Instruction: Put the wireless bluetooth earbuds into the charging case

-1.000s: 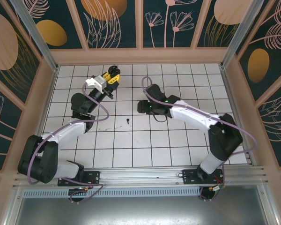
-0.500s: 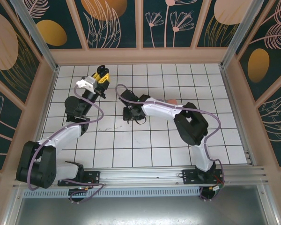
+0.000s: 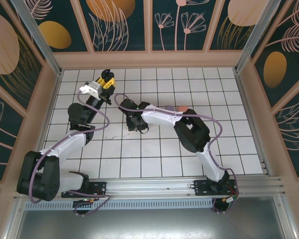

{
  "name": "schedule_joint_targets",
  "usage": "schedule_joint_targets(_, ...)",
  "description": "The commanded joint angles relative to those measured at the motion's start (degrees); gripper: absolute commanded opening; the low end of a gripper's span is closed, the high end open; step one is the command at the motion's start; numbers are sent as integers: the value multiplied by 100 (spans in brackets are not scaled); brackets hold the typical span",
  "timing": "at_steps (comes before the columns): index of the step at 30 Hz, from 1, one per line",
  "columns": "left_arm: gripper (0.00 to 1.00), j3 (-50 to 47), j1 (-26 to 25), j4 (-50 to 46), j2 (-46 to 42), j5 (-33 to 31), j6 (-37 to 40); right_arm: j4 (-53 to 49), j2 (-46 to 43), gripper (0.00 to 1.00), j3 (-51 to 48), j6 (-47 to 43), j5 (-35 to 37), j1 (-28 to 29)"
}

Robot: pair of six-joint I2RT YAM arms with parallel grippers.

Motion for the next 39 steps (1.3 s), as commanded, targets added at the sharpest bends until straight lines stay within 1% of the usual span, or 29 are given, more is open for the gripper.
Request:
schedule_joint_targets(1, 0, -27, 29, 347, -89, 0, -65, -331, 200, 38, 257, 49, 222, 21)
schedule_joint_targets(19, 0, -46, 36, 409, -52, 62, -113, -420, 548, 30, 454, 40, 263, 100)
schedule_joint_targets(28, 0, -20, 38, 364, -44, 105, -152, -350, 537, 20, 394, 66, 272, 153)
schedule_joint_targets(34, 0, 15, 30, 318, -52, 131, -200, -213, 307, 15, 263, 101, 374, 144)
schedule_joint_targets(39, 0, 48, 31, 239, -74, 252, -231, -6, -267, 14, -7, 134, 658, 113)
